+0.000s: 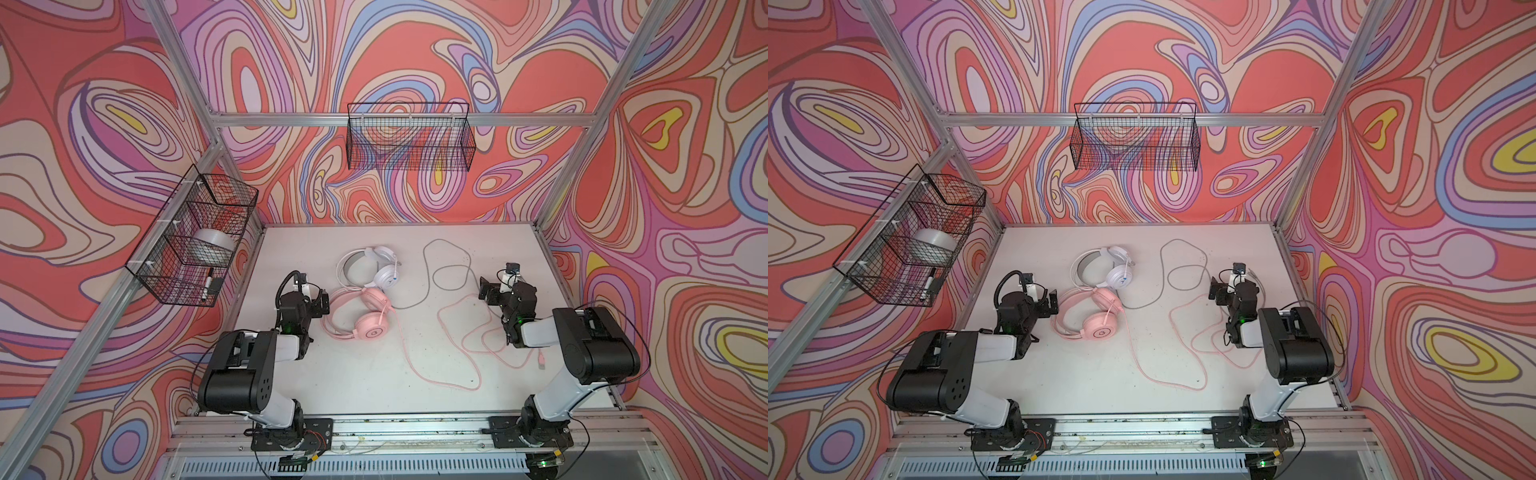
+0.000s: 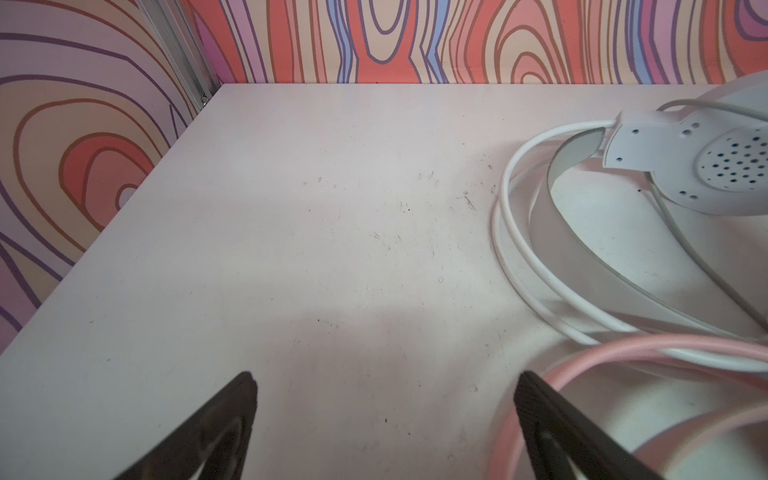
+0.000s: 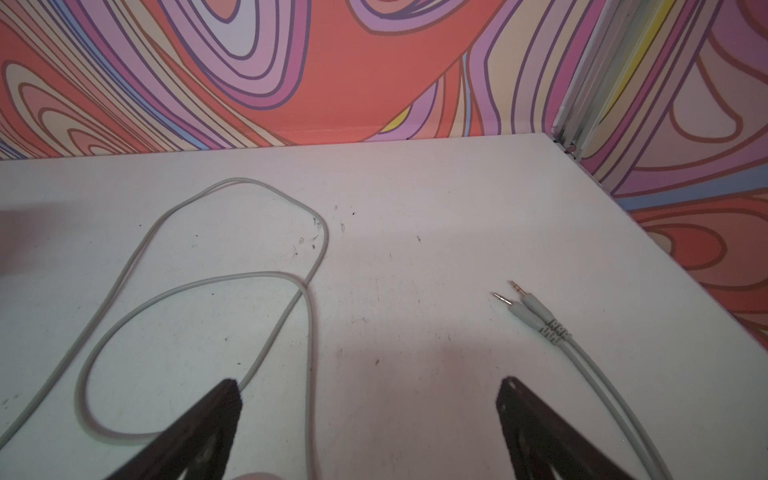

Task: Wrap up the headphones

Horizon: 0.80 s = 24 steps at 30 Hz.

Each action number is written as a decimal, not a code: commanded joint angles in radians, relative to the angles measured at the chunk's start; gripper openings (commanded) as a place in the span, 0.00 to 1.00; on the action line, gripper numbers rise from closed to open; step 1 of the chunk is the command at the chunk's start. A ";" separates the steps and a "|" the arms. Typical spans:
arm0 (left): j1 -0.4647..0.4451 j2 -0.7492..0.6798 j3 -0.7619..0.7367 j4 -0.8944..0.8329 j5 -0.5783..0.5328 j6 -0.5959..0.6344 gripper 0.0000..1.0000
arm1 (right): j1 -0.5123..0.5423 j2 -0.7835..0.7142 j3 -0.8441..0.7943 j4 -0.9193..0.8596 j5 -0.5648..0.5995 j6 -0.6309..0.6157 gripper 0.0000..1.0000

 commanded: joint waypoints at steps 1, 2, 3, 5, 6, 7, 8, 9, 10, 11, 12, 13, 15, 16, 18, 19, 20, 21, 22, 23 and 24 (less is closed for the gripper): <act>0.002 0.009 0.013 0.034 0.011 0.008 1.00 | -0.004 0.015 0.014 0.010 0.008 0.001 0.99; 0.002 0.009 0.013 0.034 0.011 0.007 1.00 | -0.004 0.015 0.014 0.011 0.008 0.001 0.99; 0.002 0.009 0.012 0.034 0.011 0.009 1.00 | -0.004 0.015 0.014 0.011 0.007 0.001 0.99; 0.002 0.009 0.012 0.034 0.011 0.007 1.00 | -0.004 0.015 0.014 0.011 0.008 0.001 0.98; 0.002 0.009 0.012 0.034 0.011 0.008 1.00 | -0.004 0.014 0.015 0.010 0.008 0.001 0.99; 0.002 0.009 0.013 0.034 0.012 0.007 1.00 | -0.004 0.015 0.015 0.011 0.007 0.001 0.99; 0.002 0.010 0.012 0.034 0.012 0.009 1.00 | -0.004 0.015 0.015 0.011 0.007 0.002 0.99; 0.002 0.009 0.012 0.034 0.011 0.007 1.00 | -0.004 0.015 0.017 0.010 0.008 0.001 0.99; 0.002 0.009 0.012 0.034 0.011 0.009 1.00 | -0.004 0.015 0.016 0.010 0.008 0.001 0.98; 0.002 0.009 0.013 0.034 0.011 0.008 1.00 | -0.004 0.015 0.016 0.010 0.008 0.002 0.98; 0.002 0.009 0.012 0.034 0.011 0.008 1.00 | -0.004 0.015 0.016 0.011 0.007 0.002 0.98; 0.002 0.009 0.013 0.034 0.011 0.008 1.00 | -0.004 0.015 0.016 0.010 0.008 0.002 0.99; 0.002 0.009 0.014 0.033 0.011 0.008 1.00 | -0.004 0.015 0.016 0.011 0.007 0.001 0.98; 0.002 0.011 0.016 0.030 0.011 0.007 1.00 | -0.005 0.015 0.016 0.011 0.007 0.001 0.98; 0.002 0.011 0.017 0.027 0.012 0.007 1.00 | -0.004 0.015 0.016 0.011 0.007 0.002 0.99; 0.002 0.011 0.017 0.028 0.013 0.008 1.00 | -0.004 0.015 0.016 0.011 0.007 0.001 0.98; 0.002 0.011 0.017 0.027 0.012 0.006 1.00 | -0.004 0.015 0.016 0.009 0.007 0.002 0.98; 0.002 0.011 0.017 0.028 0.013 0.009 1.00 | -0.004 0.014 0.016 0.009 0.006 0.003 0.99; 0.002 0.010 0.017 0.028 0.011 0.008 1.00 | -0.004 0.014 0.015 0.010 0.006 0.003 0.98; 0.002 0.009 0.014 0.031 0.012 0.008 1.00 | -0.004 0.013 0.014 0.010 0.006 0.003 0.98; 0.002 0.009 0.012 0.034 0.012 0.007 1.00 | -0.004 0.013 0.013 0.013 0.006 0.003 0.98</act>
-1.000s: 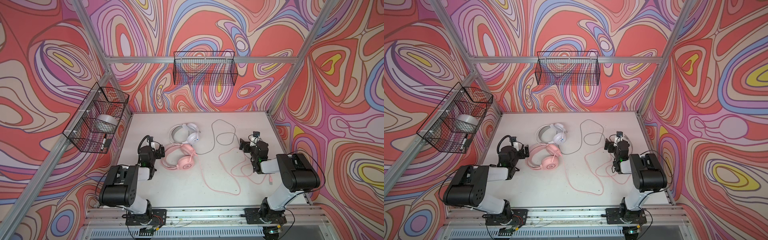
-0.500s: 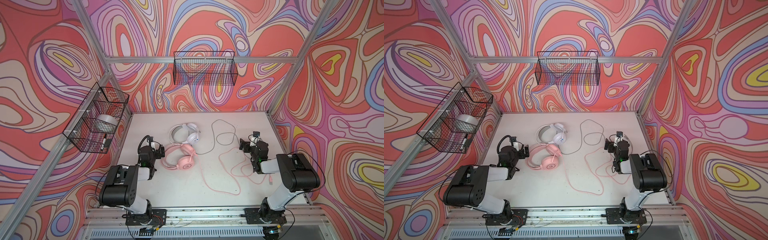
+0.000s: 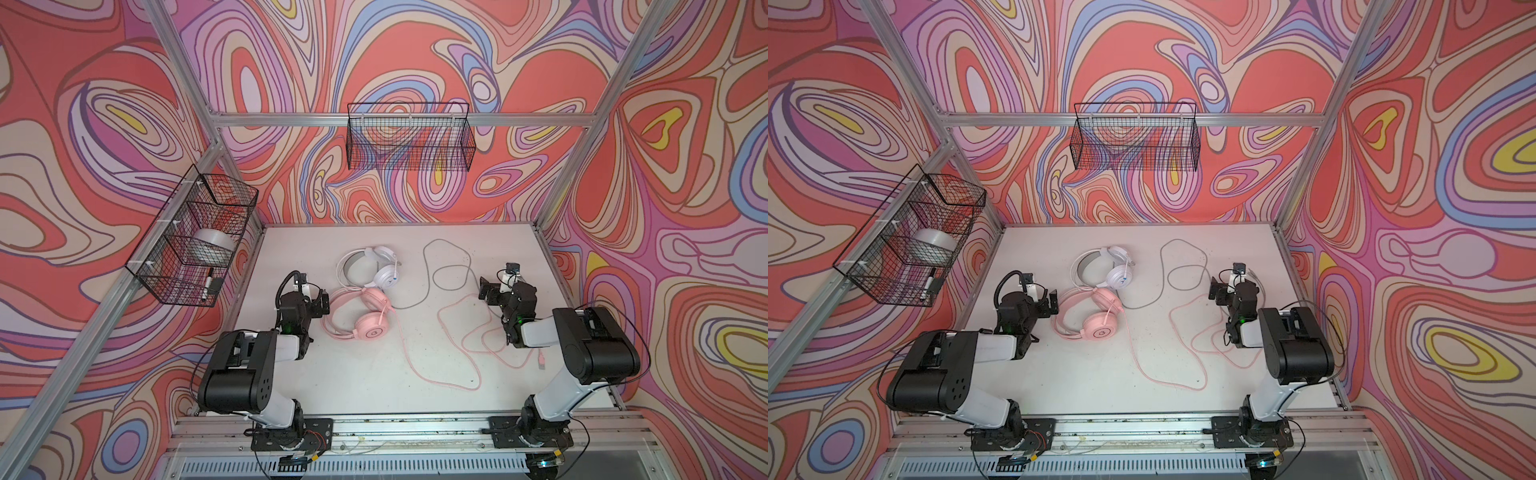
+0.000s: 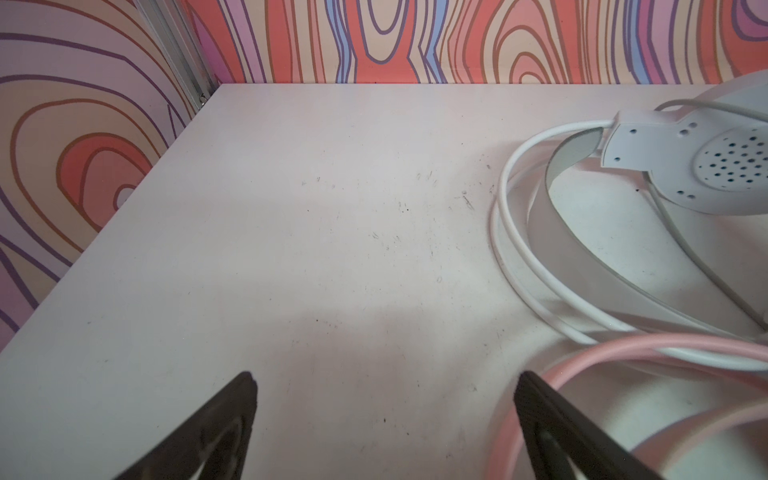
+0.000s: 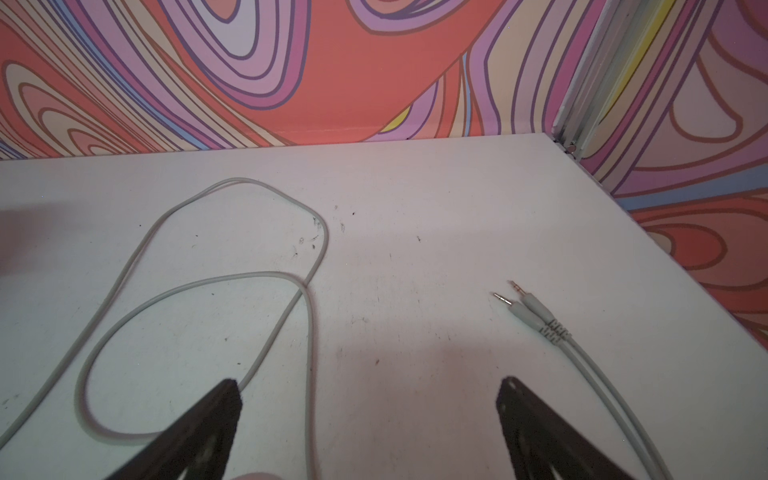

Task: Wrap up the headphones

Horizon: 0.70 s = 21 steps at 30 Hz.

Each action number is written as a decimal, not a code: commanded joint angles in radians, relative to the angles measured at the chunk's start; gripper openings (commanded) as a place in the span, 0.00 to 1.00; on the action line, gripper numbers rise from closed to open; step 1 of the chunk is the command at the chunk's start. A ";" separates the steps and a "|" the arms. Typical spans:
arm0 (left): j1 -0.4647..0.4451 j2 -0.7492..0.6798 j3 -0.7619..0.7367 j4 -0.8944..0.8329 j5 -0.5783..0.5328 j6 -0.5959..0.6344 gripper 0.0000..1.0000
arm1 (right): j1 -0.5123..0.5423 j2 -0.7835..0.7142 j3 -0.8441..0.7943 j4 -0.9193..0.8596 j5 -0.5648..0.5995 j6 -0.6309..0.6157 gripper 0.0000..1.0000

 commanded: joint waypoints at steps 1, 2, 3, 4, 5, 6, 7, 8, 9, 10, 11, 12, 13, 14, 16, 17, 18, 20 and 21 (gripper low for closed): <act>0.002 0.006 0.011 0.037 0.017 0.013 1.00 | -0.004 0.012 0.011 0.015 0.006 0.004 0.98; 0.002 -0.001 0.009 0.036 0.036 0.021 1.00 | -0.004 0.012 0.010 0.017 0.008 0.001 0.99; 0.002 -0.019 0.010 0.020 0.051 0.028 1.00 | -0.004 0.011 0.005 0.027 0.002 -0.003 0.98; 0.002 -0.047 0.012 -0.006 0.050 0.027 1.00 | -0.004 0.006 -0.002 0.038 -0.010 -0.010 0.99; 0.002 -0.082 0.018 -0.046 0.036 0.021 1.00 | -0.004 -0.004 -0.008 0.042 -0.015 -0.012 0.99; 0.002 -0.125 0.025 -0.098 0.023 0.018 1.00 | -0.004 -0.021 -0.012 0.040 -0.015 -0.013 0.98; 0.002 -0.170 0.028 -0.136 0.014 0.014 1.00 | -0.004 -0.041 -0.015 0.026 -0.009 -0.009 0.99; 0.002 -0.209 0.029 -0.166 0.007 0.011 1.00 | -0.004 -0.063 -0.014 0.006 -0.005 -0.007 0.98; 0.002 -0.256 0.028 -0.184 -0.012 0.000 1.00 | -0.003 -0.092 -0.011 -0.024 -0.007 -0.009 0.99; 0.002 -0.300 0.027 -0.193 -0.031 -0.012 1.00 | -0.002 -0.121 -0.008 -0.057 -0.009 -0.011 0.98; 0.002 -0.339 0.036 -0.222 -0.038 -0.018 1.00 | -0.002 -0.148 -0.003 -0.086 -0.010 -0.012 0.98; 0.002 -0.378 0.060 -0.282 -0.048 -0.025 1.00 | -0.001 -0.180 0.004 -0.123 -0.007 -0.014 0.99; 0.002 -0.418 0.101 -0.376 -0.062 -0.037 1.00 | -0.001 -0.211 0.013 -0.157 0.003 -0.007 0.99; 0.002 -0.445 0.137 -0.476 -0.070 -0.045 1.00 | -0.002 -0.238 0.025 -0.191 0.022 0.014 0.98; 0.002 -0.485 0.273 -0.699 -0.065 -0.075 1.00 | -0.001 -0.300 0.074 -0.315 0.029 0.058 0.98; 0.002 -0.493 0.317 -0.785 -0.061 -0.094 1.00 | -0.001 -0.320 0.106 -0.386 0.011 0.074 0.98; 0.002 -0.498 0.370 -0.891 -0.061 -0.123 1.00 | -0.001 -0.336 0.146 -0.465 -0.006 0.100 0.98; 0.002 -0.494 0.468 -1.081 -0.051 -0.183 1.00 | -0.001 -0.349 0.214 -0.598 -0.031 0.143 0.98; 0.002 -0.487 0.519 -1.185 -0.014 -0.196 1.00 | -0.001 -0.355 0.248 -0.661 -0.049 0.153 0.99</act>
